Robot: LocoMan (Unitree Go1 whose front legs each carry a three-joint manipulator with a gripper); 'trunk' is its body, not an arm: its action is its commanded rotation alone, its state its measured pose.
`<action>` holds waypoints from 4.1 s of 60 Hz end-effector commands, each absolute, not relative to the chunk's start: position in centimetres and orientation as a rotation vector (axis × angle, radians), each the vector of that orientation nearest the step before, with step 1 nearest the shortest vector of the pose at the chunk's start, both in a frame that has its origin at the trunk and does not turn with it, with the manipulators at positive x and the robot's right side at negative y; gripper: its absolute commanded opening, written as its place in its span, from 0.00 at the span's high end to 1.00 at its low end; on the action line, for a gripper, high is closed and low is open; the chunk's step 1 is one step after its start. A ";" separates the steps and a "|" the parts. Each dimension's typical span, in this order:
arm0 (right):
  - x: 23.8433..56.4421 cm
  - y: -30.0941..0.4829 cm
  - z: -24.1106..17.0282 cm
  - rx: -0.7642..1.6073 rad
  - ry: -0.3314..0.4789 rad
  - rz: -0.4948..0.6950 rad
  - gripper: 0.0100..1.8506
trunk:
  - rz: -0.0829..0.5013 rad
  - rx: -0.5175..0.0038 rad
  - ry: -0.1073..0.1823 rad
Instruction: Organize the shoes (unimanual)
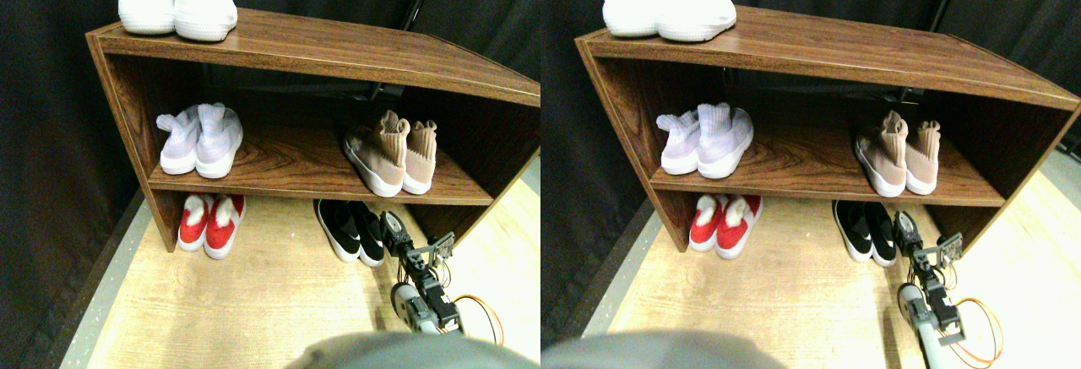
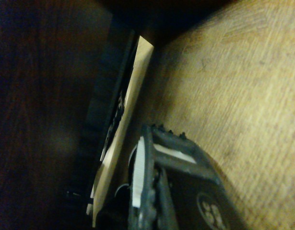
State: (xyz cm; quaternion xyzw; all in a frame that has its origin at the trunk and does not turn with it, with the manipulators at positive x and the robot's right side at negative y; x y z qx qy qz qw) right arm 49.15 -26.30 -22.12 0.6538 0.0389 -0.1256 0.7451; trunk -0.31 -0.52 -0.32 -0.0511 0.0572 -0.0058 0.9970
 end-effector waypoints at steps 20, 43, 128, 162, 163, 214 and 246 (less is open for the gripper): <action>49.2 -28.8 -19.1 1.344 0.008 -0.196 0.97 | -0.036 -0.096 0.114; 46.0 -28.5 -15.8 1.303 -0.059 -0.110 0.97 | -0.054 -0.086 0.099; 37.2 -24.3 -7.0 1.119 -0.131 0.318 0.97 | -0.066 -0.111 -0.024; 36.9 -24.2 -7.3 1.139 -0.153 0.294 0.97 | -0.083 -0.100 -0.006; 36.9 -24.2 -7.3 1.129 -0.149 0.299 0.97 | -0.083 -0.100 -0.006; 37.7 -24.2 -7.6 1.166 -0.143 0.253 0.97 | -0.097 -0.099 0.013; 37.9 -23.7 -7.3 1.144 -0.089 0.221 0.00 | -0.102 -0.103 0.014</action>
